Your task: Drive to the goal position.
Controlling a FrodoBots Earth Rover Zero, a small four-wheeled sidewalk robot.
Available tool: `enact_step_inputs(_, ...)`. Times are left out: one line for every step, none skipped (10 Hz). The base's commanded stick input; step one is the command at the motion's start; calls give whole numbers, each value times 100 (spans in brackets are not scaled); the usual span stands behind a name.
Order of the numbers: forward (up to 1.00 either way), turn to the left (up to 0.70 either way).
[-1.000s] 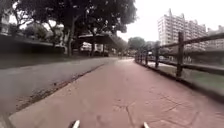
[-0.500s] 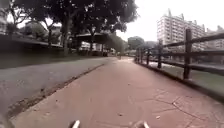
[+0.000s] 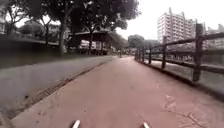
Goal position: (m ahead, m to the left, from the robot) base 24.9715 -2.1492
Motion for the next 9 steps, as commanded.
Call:
enact_step_inputs(70, 0)
enact_step_inputs(70, 0)
enact_step_inputs(70, 0)
enact_step_inputs(70, 0)
enact_step_inputs(70, 0)
enact_step_inputs(70, 0)
enact_step_inputs(70, 0)
enact_step_inputs(70, 0)
enact_step_inputs(70, 0)
